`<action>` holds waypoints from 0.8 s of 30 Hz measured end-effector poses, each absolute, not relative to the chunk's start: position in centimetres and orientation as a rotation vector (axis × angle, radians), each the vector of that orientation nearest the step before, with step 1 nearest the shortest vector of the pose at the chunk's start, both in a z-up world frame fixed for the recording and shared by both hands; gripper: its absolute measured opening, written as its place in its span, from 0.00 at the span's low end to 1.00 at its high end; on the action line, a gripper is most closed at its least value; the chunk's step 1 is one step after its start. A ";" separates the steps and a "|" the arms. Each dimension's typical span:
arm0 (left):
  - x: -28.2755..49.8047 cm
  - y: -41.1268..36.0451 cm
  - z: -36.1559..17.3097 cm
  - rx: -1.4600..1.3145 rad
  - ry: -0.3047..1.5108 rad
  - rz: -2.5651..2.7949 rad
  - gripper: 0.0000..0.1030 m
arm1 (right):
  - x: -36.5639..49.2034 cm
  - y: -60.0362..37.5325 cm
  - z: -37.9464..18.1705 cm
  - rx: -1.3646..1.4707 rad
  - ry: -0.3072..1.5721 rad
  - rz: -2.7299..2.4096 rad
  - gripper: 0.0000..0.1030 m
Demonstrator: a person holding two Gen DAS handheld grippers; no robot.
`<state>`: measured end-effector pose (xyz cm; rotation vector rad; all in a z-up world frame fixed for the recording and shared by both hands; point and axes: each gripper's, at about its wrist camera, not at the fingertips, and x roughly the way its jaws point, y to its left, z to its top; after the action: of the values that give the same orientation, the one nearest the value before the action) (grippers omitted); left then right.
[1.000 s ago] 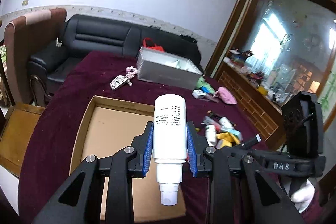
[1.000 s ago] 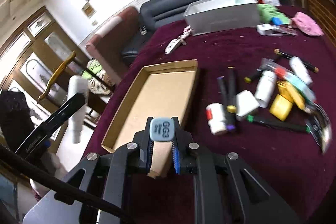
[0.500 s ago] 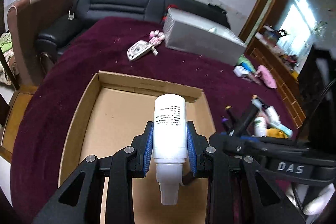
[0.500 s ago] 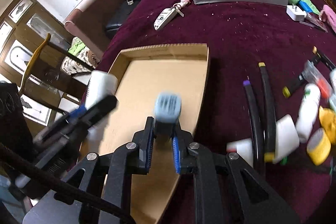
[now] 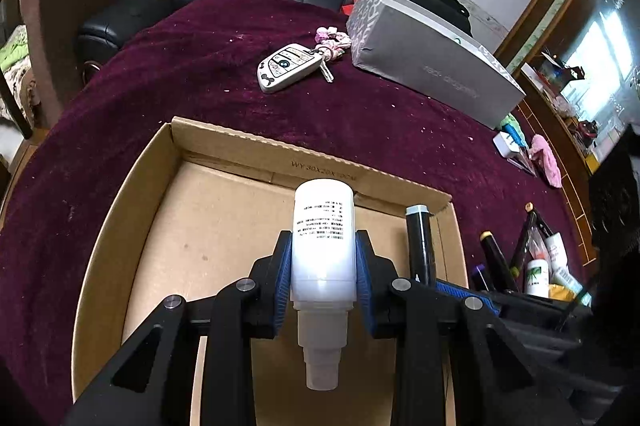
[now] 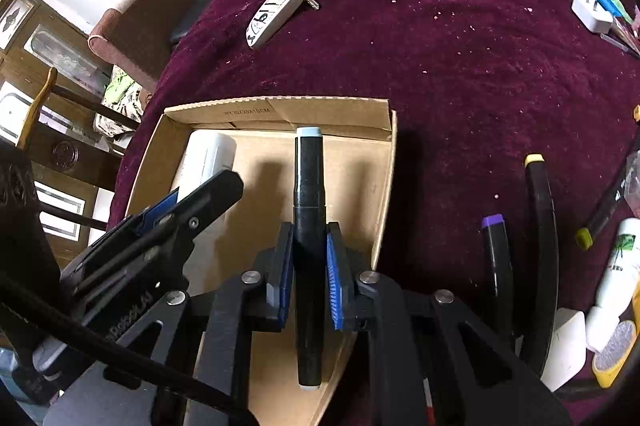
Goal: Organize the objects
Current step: 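Release the bottle and the black marker into the tray with both grippers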
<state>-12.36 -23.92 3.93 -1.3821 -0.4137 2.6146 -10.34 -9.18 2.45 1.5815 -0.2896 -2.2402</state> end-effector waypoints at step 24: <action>-4.9 -24.8 10.3 -1.220 -0.673 2.499 0.45 | -3.8 -0.4 9.7 1.302 -0.384 -2.476 0.42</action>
<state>-4.91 -24.85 10.30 -1.2203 -0.6730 2.4989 -3.76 -0.35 9.74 1.3024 -0.3837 -2.4762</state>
